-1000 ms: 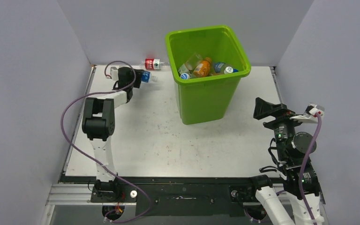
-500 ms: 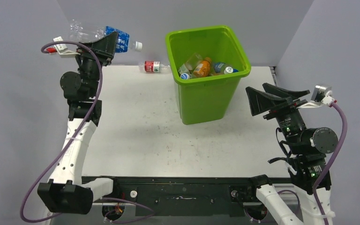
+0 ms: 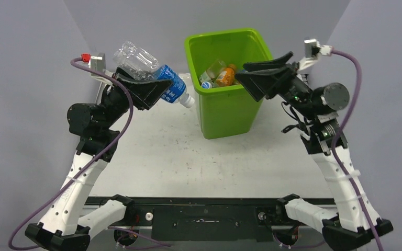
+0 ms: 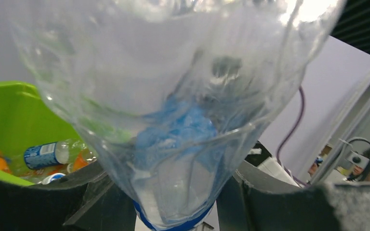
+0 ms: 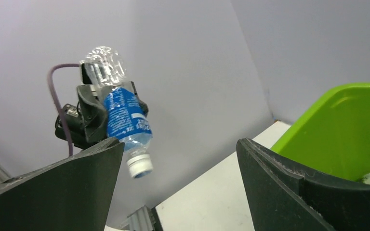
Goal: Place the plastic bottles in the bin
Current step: Place the plastic bottle in the trash bin.
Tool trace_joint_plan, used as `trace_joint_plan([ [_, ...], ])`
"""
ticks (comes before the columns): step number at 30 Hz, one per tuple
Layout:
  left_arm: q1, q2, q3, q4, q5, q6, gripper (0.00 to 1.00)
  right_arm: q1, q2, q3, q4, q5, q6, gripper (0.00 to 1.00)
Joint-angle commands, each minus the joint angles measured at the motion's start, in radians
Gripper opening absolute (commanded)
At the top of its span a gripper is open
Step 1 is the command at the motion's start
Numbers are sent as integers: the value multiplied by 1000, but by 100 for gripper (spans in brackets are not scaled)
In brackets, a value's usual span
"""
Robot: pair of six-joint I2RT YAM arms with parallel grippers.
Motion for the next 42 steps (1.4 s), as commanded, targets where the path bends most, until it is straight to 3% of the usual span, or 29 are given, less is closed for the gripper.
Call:
trace_joint_plan([
  [1, -47, 30, 21, 74, 99, -29, 25, 174, 122, 179, -157, 0, -146, 90],
  [6, -85, 103, 95, 53, 155, -71, 24, 463, 222, 320, -426, 223, -417, 90],
  [10, -93, 113, 100, 56, 155, -74, 24, 502, 239, 319, -475, 251, -475, 91],
  [13, -93, 112, 94, 60, 155, -75, 24, 509, 246, 312, -499, 233, -507, 97],
  [14, -94, 112, 92, 61, 155, -77, 24, 509, 246, 306, -502, 229, -512, 95],
  [22, -97, 116, 69, 107, 157, -125, 25, 510, 246, 273, -482, 262, -498, 29],
  [24, -98, 109, 61, 107, 147, -125, 31, 510, 255, 288, -484, 263, -491, 11],
  [25, -99, 103, 54, 109, 138, -121, 35, 509, 258, 295, -487, 266, -487, 6],
  [27, -99, 84, 35, 118, 114, -104, 57, 510, 262, 311, -491, 270, -483, 5],
  [30, -101, 56, 10, 131, 76, -77, 68, 510, 266, 330, -497, 280, -480, 5],
  [32, -101, 45, 2, 129, 57, -68, 99, 508, 267, 337, -496, 292, -479, 5],
  [38, -99, 5, -48, 130, -63, -9, 96, 504, 252, 343, -455, 396, -471, 5],
  [42, -96, -8, -75, 89, -168, 30, 96, 485, 223, 321, -389, 560, -467, 5],
])
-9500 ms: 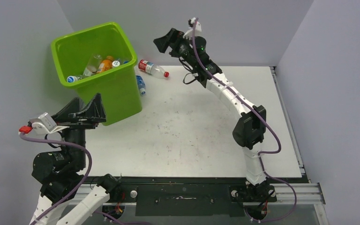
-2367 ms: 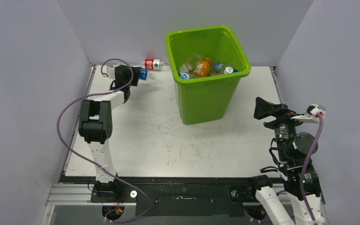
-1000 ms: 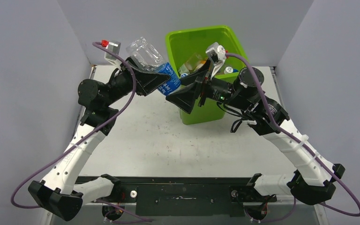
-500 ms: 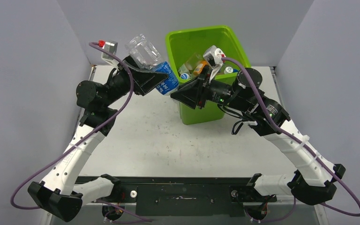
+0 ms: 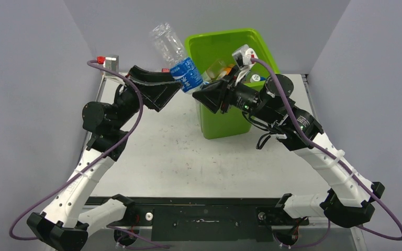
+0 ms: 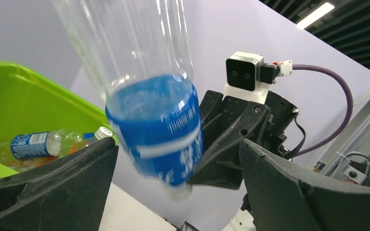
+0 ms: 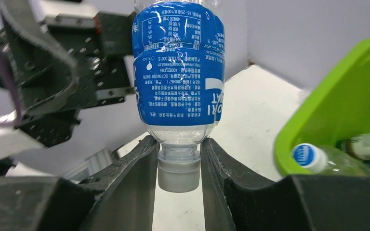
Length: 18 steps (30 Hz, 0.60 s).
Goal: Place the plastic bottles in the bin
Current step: Place the plastic bottle in the trash bin.
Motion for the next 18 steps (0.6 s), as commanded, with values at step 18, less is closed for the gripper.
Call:
trace_joint_plan([
  [18, 38, -288, -272, -281, -812, 298, 96, -270, 171, 36, 182, 479, -56, 8],
])
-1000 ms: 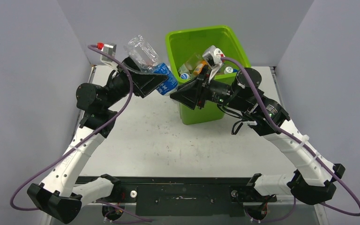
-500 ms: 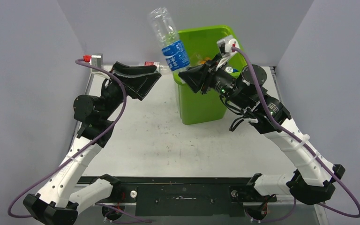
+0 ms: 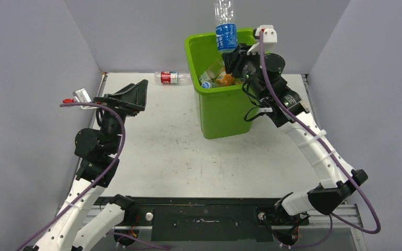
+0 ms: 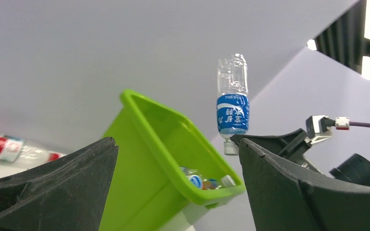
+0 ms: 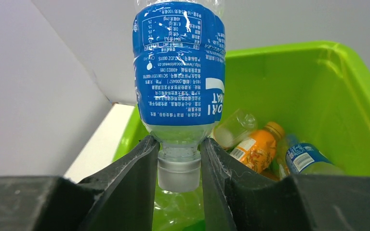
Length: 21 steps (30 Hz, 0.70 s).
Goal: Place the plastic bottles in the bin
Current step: Place the plastic bottle in the trash bin.
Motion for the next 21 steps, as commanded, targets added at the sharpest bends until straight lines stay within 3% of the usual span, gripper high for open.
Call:
trace_joint_plan([
  [1, 15, 8, -25, -107, -182, 63, 96, -27, 59, 18, 58, 20, -44, 11],
  [3, 22, 22, -29, -144, -212, 64, 96, -35, 73, 17, 59, 26, -47, 20],
  [9, 105, 98, -51, -211, -236, -20, 96, -72, 89, 26, 38, 4, -33, 65],
  [11, 143, 137, -60, -210, -210, -62, 96, -75, 81, 32, 26, 9, -29, 76],
  [15, 212, 248, -29, -222, -168, -121, 96, -75, 50, 51, 1, -1, -11, 92],
  [21, 322, 537, 97, -149, -34, -246, 96, -74, -127, -80, 50, -48, 55, 100],
])
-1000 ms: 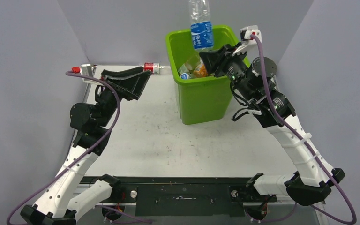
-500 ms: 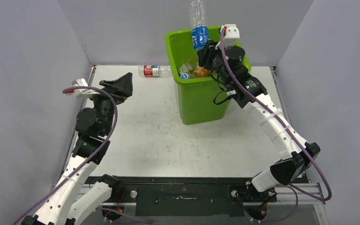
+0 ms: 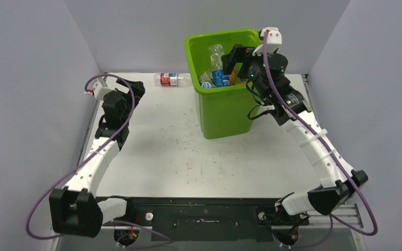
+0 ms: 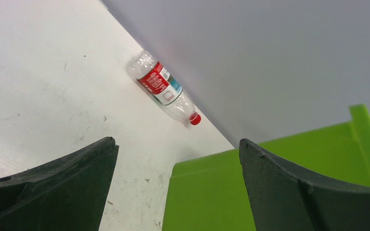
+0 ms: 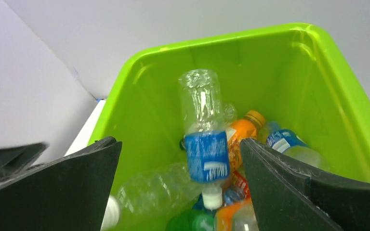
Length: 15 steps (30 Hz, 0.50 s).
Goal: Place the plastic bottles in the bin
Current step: Place the plastic bottle in the trash bin, then pick up the plastic bottle from the corner of the board.
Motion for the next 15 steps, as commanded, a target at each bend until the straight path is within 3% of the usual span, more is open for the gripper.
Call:
trace_joint_plan([
  [1, 57, 209, 140, 95, 133, -113, 96, 0, -224, -121, 123, -47, 56, 100],
  [8, 53, 635, 288, 318, 209, -380, 96, 1, -476, -393, 329, -57, 49, 100],
  [9, 52, 694, 321, 339, 223, -412, 96, 0, -493, -417, 341, -50, 45, 97],
  [15, 14, 958, 505, 312, 188, -504, 96, 0, -533, -476, 372, -22, 52, 95],
])
